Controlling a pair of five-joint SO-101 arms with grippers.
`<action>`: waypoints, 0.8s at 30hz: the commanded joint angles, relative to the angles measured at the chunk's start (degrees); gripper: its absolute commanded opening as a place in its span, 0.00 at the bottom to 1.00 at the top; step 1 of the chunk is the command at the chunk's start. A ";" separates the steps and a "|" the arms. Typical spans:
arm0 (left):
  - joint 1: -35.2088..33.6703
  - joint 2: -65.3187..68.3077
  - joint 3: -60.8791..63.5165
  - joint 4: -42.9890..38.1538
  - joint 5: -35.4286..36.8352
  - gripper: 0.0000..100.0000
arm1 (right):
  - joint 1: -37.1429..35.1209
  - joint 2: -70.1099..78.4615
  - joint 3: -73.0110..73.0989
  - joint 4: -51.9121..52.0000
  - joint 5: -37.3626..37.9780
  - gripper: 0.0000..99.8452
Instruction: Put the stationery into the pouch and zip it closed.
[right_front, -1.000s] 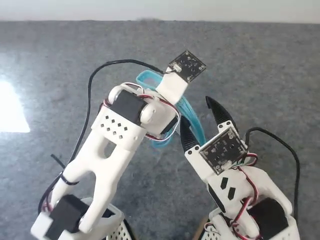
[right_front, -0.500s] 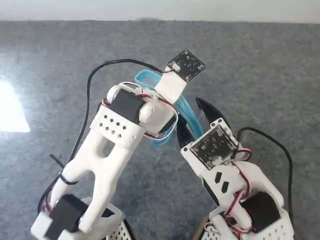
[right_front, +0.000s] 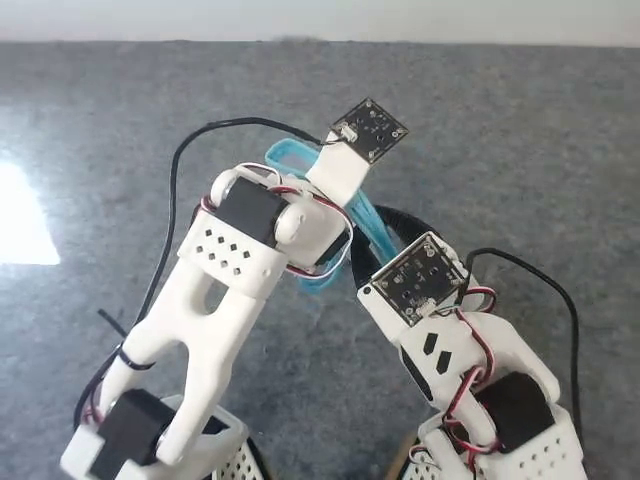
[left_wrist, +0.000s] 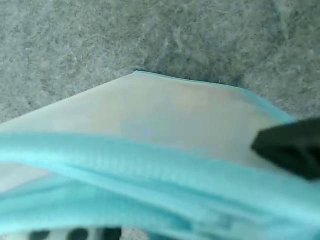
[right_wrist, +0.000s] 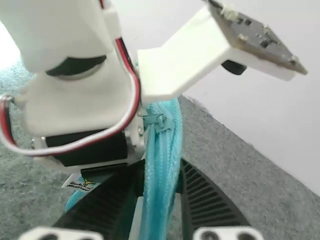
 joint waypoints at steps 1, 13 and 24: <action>-0.18 1.23 2.95 -0.44 -0.62 0.01 | -0.75 0.92 -3.87 -0.92 0.09 0.01; -7.74 0.70 -2.42 -0.53 -0.62 0.01 | -0.40 -7.16 -3.43 5.93 -1.41 0.01; -14.77 1.23 -12.35 -0.53 -0.62 0.01 | -0.40 -12.62 2.37 6.73 0.79 0.01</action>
